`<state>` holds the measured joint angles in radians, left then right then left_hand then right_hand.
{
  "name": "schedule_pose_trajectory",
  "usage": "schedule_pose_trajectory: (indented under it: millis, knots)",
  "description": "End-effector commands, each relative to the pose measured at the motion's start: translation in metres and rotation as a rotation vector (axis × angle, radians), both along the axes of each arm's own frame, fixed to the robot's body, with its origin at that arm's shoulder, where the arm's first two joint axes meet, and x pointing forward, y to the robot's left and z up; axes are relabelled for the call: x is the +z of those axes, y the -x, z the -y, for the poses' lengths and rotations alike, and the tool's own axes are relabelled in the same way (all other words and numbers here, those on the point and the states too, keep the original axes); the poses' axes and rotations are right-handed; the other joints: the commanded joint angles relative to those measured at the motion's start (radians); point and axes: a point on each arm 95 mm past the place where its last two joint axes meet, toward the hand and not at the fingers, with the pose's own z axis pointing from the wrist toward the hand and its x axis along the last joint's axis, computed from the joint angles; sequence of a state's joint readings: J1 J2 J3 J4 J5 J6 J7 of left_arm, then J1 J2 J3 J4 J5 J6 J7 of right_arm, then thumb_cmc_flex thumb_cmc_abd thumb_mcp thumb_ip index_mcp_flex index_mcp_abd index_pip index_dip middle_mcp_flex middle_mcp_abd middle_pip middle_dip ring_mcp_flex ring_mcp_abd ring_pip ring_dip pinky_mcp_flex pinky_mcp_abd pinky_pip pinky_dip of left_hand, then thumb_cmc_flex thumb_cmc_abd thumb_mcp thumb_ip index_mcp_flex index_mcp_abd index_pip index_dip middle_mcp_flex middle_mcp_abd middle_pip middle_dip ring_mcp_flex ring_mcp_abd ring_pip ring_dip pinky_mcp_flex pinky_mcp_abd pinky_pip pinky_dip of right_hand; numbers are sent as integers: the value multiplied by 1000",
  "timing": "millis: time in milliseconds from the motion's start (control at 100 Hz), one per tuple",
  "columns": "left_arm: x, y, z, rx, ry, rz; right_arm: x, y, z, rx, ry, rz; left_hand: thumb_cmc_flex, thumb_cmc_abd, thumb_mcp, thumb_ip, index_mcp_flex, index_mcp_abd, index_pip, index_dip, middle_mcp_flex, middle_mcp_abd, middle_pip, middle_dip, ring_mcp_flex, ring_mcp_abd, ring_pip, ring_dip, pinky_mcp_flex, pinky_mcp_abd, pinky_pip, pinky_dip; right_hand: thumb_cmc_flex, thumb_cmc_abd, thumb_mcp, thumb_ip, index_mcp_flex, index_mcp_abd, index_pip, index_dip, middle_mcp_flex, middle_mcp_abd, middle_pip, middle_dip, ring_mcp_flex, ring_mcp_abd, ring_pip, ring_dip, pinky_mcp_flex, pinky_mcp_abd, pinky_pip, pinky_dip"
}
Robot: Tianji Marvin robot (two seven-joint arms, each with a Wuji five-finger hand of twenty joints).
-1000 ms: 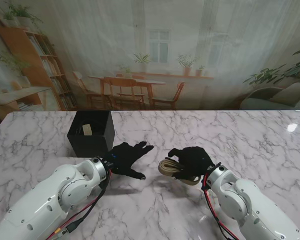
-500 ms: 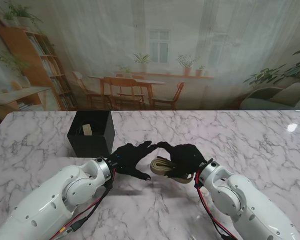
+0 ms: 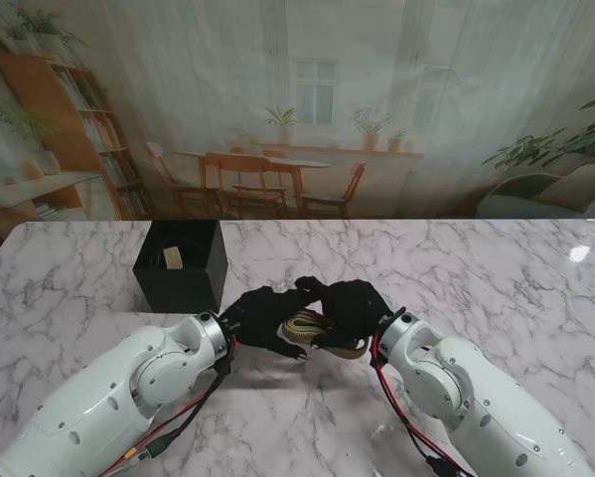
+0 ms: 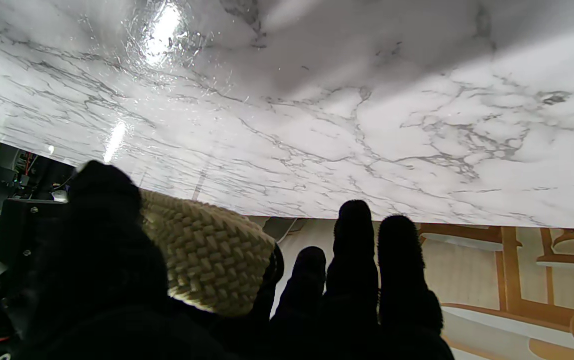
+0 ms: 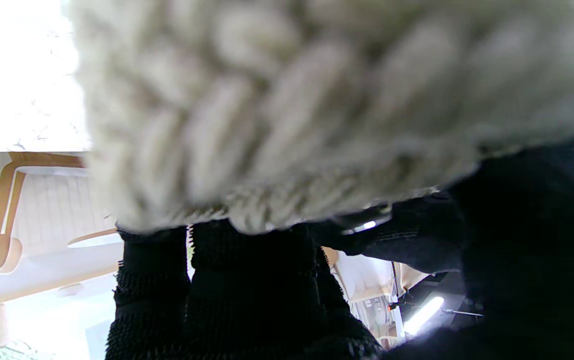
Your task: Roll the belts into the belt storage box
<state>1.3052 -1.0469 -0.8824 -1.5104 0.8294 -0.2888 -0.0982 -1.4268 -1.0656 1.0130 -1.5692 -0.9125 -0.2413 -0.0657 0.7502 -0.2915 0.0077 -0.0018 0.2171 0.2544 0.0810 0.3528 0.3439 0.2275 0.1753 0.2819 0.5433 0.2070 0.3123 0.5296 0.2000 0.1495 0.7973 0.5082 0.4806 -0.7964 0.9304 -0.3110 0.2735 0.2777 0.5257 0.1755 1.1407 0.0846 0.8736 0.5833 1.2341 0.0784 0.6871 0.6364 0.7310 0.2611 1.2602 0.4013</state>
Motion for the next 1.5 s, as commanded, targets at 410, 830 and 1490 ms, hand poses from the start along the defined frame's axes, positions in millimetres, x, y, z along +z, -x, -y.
schedule_pose_trajectory:
  millis: [410, 830, 1490]
  knots:
    - [-6, -1, 11, 25, 19, -17, -4, 0, -9, 20, -5, -14, 303, 78, 149, -3, 269, 32, 341, 252, 373, -63, 305, 226, 293, -7, 202, 147, 218, 22, 260, 55, 172, 83, 135, 66, 19, -43, 30, -26, 48, -167, 132, 17, 9, -56, 31, 12, -13, 16, 2, 12]
    - [-5, -1, 11, 55, 49, 26, -7, 5, -7, 16, -15, -47, 485, 77, 61, 5, 474, -61, 685, 205, 679, -62, 338, 224, 542, 39, 330, 150, 433, 90, 439, 47, -46, 159, 75, 180, 26, -101, 18, -40, -37, -115, 38, 34, -65, -9, -48, -32, -89, 26, -21, 10]
    - [-2, -1, 1, 39, 40, 31, 14, 9, 21, -118, -198, 43, 426, 17, 140, -4, 528, -135, 726, 167, 747, -98, 311, 217, 602, -15, 316, 107, 502, 33, 438, 11, -156, 412, -193, 220, 113, -218, 50, 2, -290, 21, -259, -119, -345, 88, -248, -173, -264, 65, -32, 51]
